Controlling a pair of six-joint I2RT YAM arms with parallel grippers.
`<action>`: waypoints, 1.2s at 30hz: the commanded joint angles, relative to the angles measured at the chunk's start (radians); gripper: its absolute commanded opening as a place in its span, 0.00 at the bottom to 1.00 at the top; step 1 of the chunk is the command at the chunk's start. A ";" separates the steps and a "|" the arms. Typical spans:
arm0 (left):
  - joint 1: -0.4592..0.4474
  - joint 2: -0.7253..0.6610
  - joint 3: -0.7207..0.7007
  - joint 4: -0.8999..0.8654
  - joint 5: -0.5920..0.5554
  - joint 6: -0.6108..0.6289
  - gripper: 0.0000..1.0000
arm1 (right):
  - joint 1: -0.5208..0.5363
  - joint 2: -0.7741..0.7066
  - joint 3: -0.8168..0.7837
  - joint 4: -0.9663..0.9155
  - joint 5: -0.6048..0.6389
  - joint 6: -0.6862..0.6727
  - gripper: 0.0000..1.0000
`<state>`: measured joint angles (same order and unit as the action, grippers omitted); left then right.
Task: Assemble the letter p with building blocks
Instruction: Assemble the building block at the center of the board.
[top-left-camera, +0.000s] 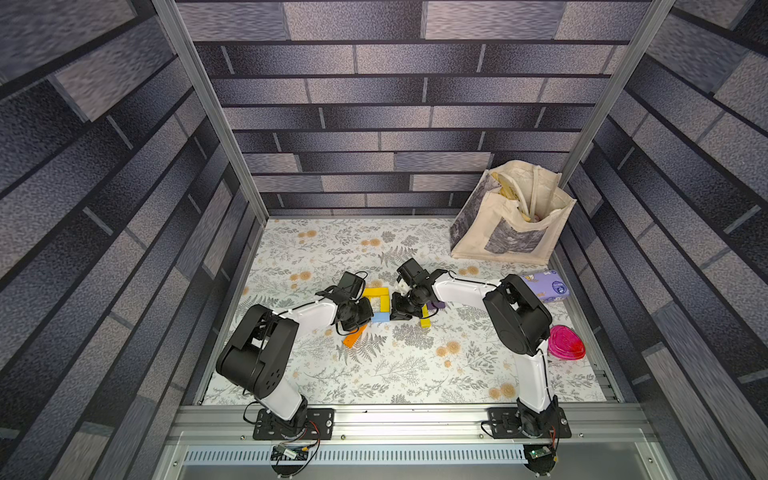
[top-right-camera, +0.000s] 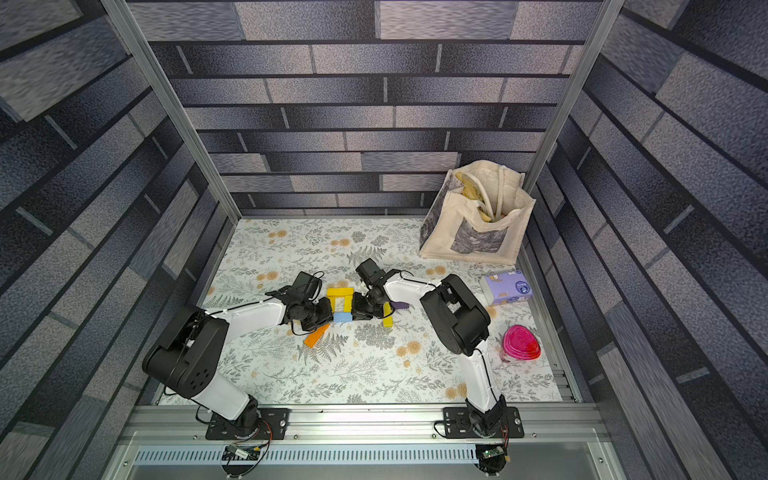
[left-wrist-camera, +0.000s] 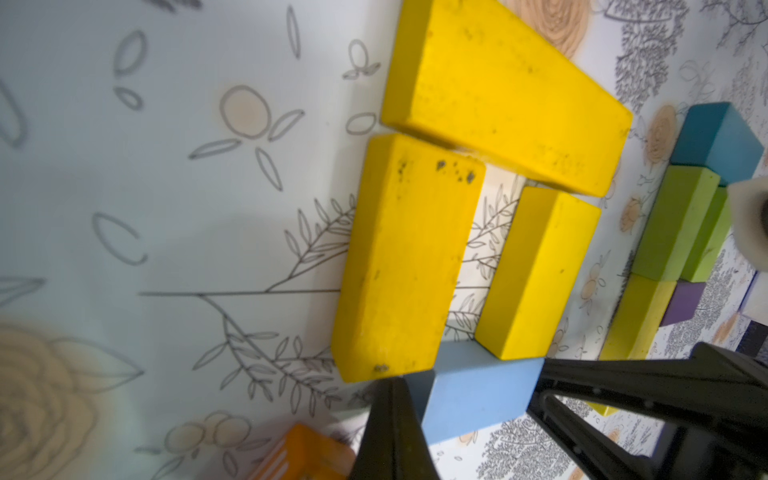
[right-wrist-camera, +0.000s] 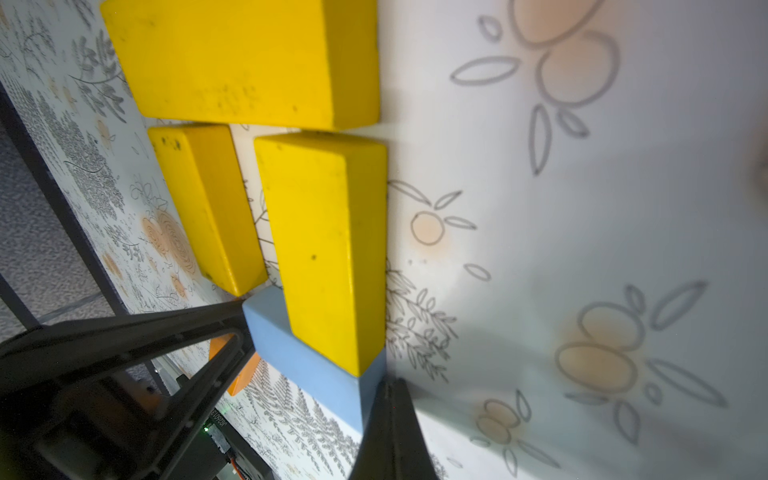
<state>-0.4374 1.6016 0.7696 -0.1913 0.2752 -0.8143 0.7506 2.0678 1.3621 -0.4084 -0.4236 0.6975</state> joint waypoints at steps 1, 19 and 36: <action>-0.011 -0.002 -0.009 -0.041 0.024 0.027 0.00 | 0.014 0.005 -0.008 -0.022 0.031 -0.015 0.05; -0.005 -0.105 -0.011 -0.137 -0.064 0.071 0.03 | 0.014 -0.092 -0.049 -0.060 0.103 -0.013 0.06; -0.078 -0.386 -0.086 -0.405 -0.249 0.139 0.60 | 0.015 -0.202 0.060 -0.183 0.199 -0.153 0.29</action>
<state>-0.4988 1.2537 0.7250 -0.5236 0.0757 -0.6804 0.7616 1.9003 1.3834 -0.5255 -0.2626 0.5880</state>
